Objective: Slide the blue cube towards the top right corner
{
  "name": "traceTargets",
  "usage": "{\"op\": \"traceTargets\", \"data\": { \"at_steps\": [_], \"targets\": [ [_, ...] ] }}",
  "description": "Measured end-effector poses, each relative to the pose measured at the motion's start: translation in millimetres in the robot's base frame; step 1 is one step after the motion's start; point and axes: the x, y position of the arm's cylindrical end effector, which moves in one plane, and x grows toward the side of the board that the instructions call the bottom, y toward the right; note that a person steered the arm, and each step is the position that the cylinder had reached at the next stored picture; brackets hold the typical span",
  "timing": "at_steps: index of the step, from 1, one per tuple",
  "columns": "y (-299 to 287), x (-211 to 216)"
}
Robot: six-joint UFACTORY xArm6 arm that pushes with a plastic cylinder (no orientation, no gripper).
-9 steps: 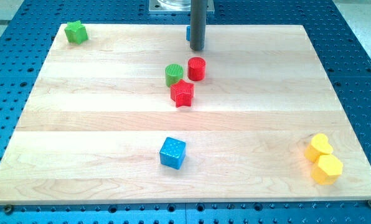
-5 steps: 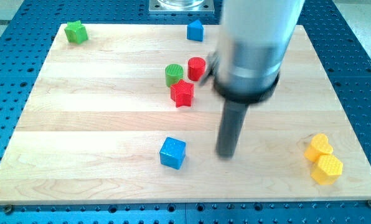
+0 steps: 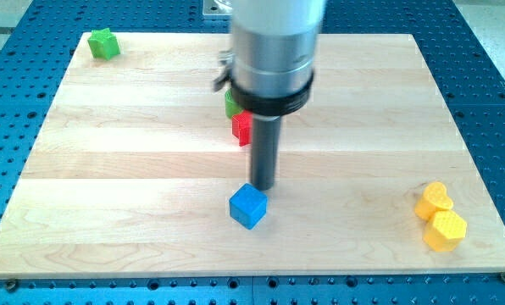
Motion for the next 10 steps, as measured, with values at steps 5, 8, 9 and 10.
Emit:
{"op": "traceTargets", "data": {
  "at_steps": [5,8,9,10],
  "targets": [
    [-56.0,37.8],
    [58.3,65.7],
    [69.2,37.9],
    [80.8,-27.4]
  ]
}}
